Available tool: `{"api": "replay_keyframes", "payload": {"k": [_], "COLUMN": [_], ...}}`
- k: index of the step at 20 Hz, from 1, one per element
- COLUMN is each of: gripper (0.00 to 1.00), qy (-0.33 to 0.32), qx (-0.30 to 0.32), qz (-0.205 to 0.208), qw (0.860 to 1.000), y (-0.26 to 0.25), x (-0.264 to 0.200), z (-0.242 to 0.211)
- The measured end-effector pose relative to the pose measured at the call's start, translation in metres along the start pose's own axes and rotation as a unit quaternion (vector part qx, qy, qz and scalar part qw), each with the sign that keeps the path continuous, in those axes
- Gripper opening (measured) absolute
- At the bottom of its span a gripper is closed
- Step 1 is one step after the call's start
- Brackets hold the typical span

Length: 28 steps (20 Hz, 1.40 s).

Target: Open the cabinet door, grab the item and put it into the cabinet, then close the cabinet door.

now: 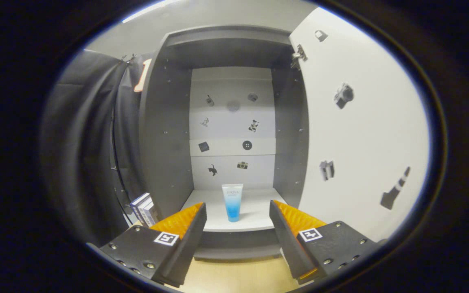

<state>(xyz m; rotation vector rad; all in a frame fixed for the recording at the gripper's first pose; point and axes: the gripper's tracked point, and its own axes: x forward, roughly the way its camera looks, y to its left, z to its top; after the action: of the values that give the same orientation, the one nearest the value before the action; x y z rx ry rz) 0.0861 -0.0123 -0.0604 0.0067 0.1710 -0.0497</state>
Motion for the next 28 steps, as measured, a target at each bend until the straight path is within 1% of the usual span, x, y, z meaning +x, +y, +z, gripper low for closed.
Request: {"api": "replay_keyframes", "payload": {"k": [3, 8, 11, 14, 17, 19, 23, 26, 27, 28], "gripper": [0.92, 0.91, 0.91, 0.92, 0.92, 0.92, 0.92, 0.92, 0.92, 0.93], "qy": [-0.012, -0.02, -0.032, -0.029, -0.019, -0.017, 0.006, 0.016, 0.021, 0.022], "qx": [0.013, 0.039, 0.059, 0.069, 0.067, 0.07, 0.072, 0.08, 0.083, 0.081], "qz": [-0.001, -0.011, -0.026, -0.054, -0.086, -0.095, -0.109, -0.089, -0.078, -0.076], "qw": [1.0, 0.999, 0.997, 0.996, 0.994, 0.993, 0.991, 0.993, 0.993, 0.994], "y": [-0.016, -0.061, -0.102, -0.152, -0.2, -0.226, -0.271, -0.272, -0.27, -0.27], "x": [-0.049, -0.134, -0.187, -0.231, -0.248, -0.249, -0.223, -0.19, -0.185, -0.182], "z": [0.008, 0.016, 0.022, 0.014, 0.0, -0.007, -0.031, -0.037, -0.039, -0.039]}}
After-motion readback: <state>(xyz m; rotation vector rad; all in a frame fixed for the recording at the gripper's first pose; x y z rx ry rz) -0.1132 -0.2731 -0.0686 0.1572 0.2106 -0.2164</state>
